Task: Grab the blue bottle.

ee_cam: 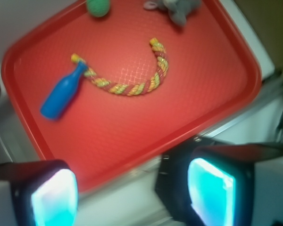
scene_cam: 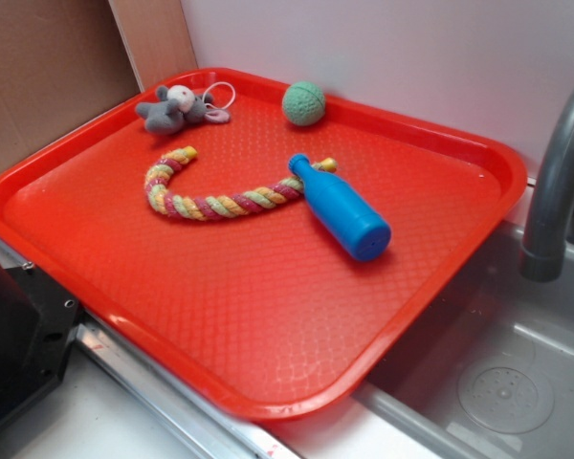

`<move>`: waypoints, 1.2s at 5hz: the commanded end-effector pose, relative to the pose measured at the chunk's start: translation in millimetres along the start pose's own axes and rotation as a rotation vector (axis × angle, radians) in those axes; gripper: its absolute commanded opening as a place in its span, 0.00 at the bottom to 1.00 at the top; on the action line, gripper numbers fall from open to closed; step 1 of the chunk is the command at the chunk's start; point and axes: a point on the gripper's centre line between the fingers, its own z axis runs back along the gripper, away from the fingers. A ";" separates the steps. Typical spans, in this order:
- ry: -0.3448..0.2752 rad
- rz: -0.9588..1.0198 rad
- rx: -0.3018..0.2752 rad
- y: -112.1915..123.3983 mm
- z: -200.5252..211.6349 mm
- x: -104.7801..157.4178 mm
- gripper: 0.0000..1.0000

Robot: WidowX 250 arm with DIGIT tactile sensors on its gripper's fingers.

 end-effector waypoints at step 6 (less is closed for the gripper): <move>-0.169 0.638 0.073 -103.4 -187.4 46.0 1.00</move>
